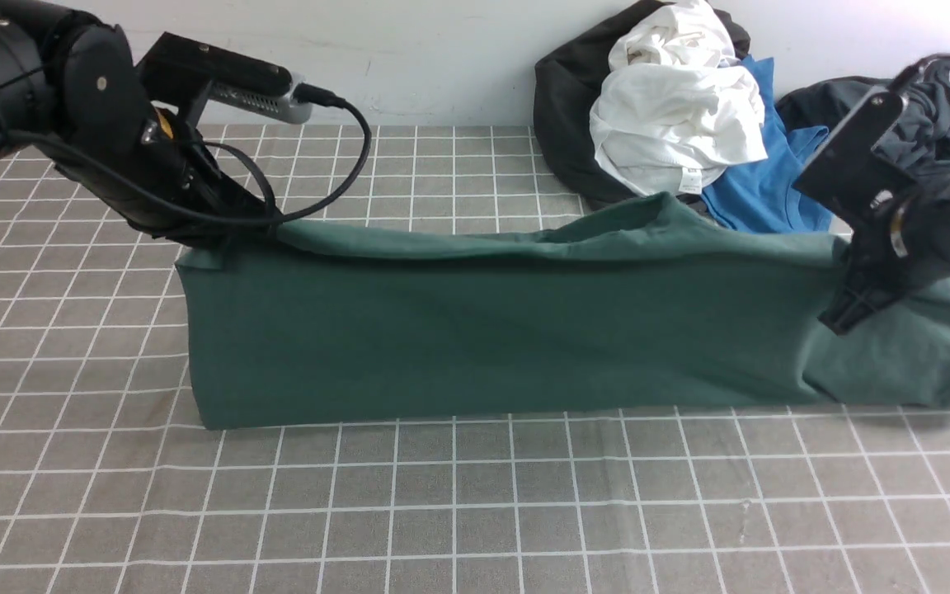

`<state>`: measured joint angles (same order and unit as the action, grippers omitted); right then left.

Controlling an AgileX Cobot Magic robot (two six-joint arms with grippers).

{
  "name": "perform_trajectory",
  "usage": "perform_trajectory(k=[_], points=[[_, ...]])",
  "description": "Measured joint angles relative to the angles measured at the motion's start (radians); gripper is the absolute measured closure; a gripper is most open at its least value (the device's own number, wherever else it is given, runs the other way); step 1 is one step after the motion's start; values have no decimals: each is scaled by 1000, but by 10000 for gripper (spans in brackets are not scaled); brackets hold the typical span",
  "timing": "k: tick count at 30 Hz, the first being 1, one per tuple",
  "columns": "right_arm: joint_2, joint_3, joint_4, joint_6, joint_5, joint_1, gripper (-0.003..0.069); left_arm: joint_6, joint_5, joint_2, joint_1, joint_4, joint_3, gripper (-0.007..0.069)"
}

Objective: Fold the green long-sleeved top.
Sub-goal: Use both arms to drag the lower edge of the fabric forward and fold it over the upper edge

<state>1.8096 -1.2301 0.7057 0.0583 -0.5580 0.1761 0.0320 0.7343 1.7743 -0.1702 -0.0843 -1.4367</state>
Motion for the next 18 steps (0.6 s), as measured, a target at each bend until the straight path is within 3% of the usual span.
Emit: perform_trajectory(k=[13,18], points=[[302,-306,-39,-1,-62,-1,636,5,19,423,58,-1,-392,610],[315,-314,-73,-3,-115,-1,536,7,44,481,66,-10,-451,454]])
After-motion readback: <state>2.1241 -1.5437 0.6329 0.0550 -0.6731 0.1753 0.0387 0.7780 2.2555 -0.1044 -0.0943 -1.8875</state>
